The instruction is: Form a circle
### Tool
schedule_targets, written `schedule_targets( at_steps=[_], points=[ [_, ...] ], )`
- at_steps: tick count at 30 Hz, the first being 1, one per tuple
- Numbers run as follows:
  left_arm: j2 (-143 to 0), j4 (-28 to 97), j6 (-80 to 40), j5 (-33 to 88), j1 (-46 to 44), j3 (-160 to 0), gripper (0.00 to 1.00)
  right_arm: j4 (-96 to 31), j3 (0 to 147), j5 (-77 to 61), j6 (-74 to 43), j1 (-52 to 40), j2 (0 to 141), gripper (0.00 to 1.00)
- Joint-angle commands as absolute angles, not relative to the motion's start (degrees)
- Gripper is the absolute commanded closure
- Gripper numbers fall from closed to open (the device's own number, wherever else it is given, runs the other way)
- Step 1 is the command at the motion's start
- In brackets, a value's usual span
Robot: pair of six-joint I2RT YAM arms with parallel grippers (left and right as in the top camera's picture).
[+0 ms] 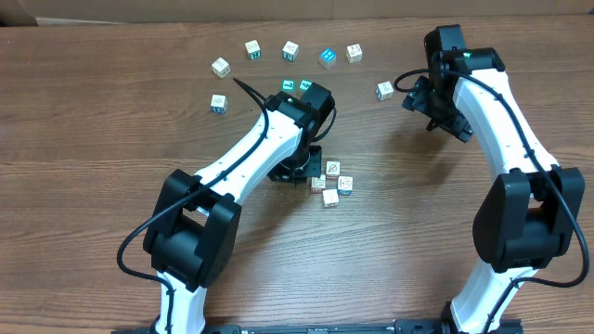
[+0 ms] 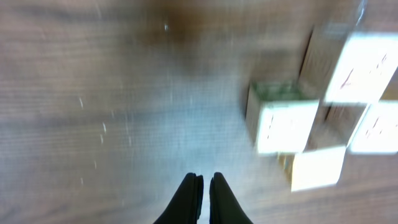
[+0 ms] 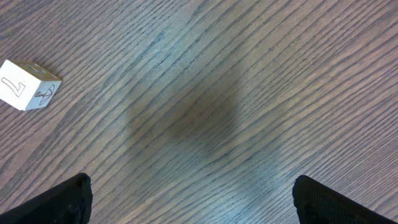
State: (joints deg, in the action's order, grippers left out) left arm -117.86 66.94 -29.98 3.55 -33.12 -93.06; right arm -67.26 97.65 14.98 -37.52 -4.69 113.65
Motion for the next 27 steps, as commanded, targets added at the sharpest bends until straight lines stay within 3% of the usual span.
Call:
schedule_targets(
  at_steps=[1,27],
  points=[
    [-116.88,70.02,-25.41,9.69,-33.69,-94.02,0.96,-67.13,98.67,15.38,-37.71,-4.80,111.96,0.00],
    [-116.88,59.79,-25.74,1.89,-41.56,-87.39,0.96,-67.13,98.67,15.38,-37.71,-4.80,111.96,0.00]
  ],
)
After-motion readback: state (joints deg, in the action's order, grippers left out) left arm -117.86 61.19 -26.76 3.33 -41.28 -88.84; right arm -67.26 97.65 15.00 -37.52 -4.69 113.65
